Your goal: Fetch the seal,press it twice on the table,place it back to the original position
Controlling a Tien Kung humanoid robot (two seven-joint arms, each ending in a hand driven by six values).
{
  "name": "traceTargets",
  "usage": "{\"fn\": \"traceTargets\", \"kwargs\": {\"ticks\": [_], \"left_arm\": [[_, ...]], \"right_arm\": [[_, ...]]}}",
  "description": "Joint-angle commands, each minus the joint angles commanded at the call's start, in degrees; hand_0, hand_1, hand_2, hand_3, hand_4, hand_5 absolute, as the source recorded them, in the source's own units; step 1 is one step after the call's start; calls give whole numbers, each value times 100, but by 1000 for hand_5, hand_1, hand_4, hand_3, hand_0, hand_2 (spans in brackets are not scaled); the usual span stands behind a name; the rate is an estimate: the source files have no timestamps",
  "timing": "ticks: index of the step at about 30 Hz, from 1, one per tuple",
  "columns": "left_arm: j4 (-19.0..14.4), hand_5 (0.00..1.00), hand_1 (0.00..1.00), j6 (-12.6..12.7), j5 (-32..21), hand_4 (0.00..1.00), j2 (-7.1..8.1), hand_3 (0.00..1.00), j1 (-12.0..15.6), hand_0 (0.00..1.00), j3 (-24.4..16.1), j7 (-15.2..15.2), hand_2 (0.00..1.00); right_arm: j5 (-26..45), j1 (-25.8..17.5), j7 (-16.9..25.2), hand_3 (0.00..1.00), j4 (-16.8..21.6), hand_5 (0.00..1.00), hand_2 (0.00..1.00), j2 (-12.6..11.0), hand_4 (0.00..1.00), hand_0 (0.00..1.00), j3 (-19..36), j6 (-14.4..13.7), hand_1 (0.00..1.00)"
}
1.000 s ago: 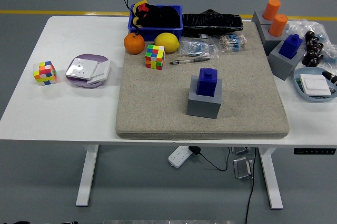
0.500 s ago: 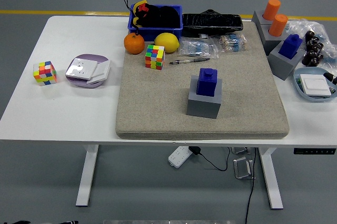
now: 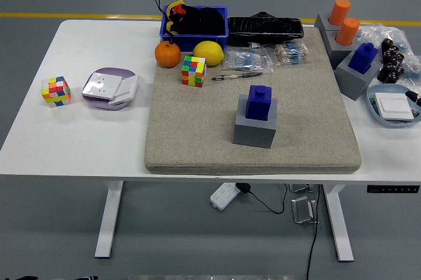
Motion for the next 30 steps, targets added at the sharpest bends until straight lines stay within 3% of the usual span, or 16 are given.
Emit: {"fn": "traceTargets", "kwargs": {"ticks": [30], "left_arm": [[2, 407, 816, 2, 6, 803, -13, 837, -13, 820, 7, -2, 788]], "right_arm": [[16, -47, -7, 792, 29, 180, 794, 26, 998, 854, 52, -9, 814]]}}
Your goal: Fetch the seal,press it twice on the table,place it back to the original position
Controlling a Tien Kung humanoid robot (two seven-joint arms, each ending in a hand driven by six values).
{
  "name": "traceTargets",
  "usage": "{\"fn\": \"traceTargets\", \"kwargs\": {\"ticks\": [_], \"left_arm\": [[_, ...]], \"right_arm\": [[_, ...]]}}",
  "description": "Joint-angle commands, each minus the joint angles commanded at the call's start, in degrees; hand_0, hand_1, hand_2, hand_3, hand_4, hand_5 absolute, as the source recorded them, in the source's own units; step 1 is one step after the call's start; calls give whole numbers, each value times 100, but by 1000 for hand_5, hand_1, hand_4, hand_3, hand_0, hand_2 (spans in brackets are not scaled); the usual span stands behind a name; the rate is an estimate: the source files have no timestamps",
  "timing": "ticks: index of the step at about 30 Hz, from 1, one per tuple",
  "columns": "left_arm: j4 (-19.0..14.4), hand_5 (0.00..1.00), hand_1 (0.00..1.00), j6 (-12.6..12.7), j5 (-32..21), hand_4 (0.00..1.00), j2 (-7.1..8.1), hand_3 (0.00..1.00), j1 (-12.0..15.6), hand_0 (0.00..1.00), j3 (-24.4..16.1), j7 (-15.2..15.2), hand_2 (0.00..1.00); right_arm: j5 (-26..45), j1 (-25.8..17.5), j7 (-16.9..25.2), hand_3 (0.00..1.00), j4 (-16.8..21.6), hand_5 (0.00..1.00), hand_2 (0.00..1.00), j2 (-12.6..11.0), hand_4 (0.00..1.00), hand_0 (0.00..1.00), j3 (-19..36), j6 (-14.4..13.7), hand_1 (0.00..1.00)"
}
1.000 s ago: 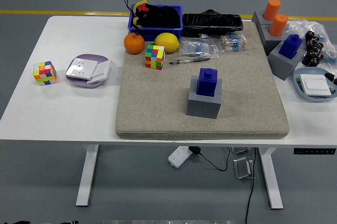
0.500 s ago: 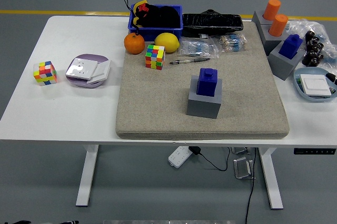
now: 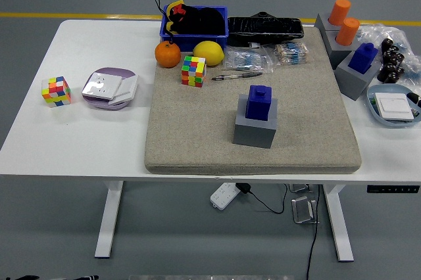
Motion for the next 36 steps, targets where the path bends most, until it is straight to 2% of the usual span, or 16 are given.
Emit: {"fn": "traceTargets", "kwargs": {"ticks": [36], "left_arm": [[-12, 409, 816, -10, -38, 803, 41, 835, -17, 819, 141, -10, 788]], "right_arm": [[11, 3, -3, 792, 45, 173, 791, 14, 998, 846, -48, -7, 809]]}}
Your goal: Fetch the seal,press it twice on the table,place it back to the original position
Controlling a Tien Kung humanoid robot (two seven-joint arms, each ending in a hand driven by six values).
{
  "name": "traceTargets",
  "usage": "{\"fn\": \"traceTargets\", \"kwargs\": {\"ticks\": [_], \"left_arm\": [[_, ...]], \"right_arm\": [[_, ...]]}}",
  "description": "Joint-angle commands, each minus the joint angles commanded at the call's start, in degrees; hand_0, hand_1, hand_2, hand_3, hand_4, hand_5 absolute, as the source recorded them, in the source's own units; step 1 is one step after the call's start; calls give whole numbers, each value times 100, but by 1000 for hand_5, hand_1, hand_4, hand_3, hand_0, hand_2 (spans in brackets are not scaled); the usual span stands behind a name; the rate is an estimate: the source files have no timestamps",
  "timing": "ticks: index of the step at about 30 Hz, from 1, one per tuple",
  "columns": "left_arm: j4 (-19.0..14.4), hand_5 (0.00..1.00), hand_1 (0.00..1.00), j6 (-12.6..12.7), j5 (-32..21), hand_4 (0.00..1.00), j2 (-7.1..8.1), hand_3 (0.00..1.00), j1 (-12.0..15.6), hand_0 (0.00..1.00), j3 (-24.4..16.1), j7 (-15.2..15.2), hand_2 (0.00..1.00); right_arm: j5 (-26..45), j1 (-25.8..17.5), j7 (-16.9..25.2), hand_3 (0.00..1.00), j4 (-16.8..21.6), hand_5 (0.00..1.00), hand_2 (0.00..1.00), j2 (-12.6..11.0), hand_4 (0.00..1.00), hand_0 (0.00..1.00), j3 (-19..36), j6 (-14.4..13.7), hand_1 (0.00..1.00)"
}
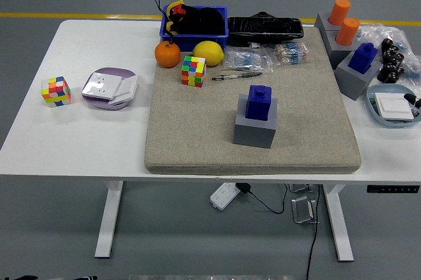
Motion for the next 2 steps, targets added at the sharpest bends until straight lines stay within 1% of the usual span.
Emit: {"fn": "traceTargets", "kwargs": {"ticks": [2], "left_arm": [[0, 409, 816, -1, -4, 803, 2, 835, -1, 819, 9, 0, 788]], "right_arm": [[3, -3, 0, 792, 0, 173, 791, -2, 998, 846, -1, -1, 809]]}}
